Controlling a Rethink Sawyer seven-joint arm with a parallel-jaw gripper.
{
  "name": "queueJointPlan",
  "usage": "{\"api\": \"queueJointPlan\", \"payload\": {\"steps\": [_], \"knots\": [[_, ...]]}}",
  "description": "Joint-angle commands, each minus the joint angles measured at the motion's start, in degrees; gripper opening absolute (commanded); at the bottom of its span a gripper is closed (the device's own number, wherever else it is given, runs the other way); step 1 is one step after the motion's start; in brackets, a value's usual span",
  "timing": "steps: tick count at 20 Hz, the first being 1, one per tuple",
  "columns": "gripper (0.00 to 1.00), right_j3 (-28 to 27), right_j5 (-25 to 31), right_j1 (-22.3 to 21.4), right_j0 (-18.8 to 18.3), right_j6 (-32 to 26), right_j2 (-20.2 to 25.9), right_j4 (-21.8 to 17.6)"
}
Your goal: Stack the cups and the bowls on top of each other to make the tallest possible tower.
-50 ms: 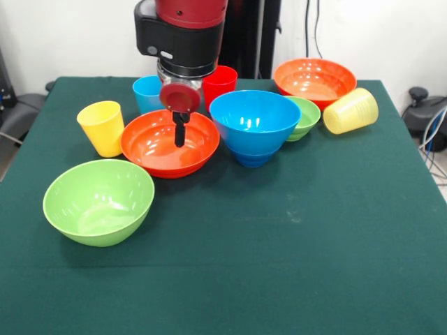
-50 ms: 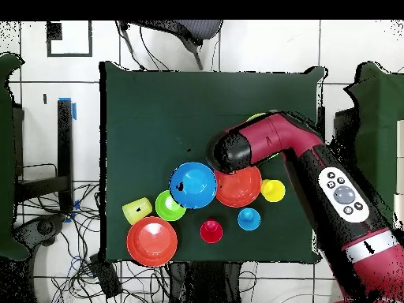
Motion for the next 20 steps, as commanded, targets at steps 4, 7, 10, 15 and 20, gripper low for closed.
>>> {"api": "queueJointPlan", "payload": {"steps": [4,7,10,15,20], "knots": [[1.0,4.2,-9.5,1.5,0.3,-7.0,-3.8,-5.6],[1.0,4.9,-12.0,1.7,0.6,-4.4,-4.7,-6.1],[1.0,5.1,-13.5,1.2,1.1,-4.1,-5.6,-7.2],[1.0,5.9,-14.4,0.7,1.8,-4.8,-7.6,-8.2],[1.0,7.3,-15.5,0.7,2.2,-5.0,-9.1,-9.6]]}}
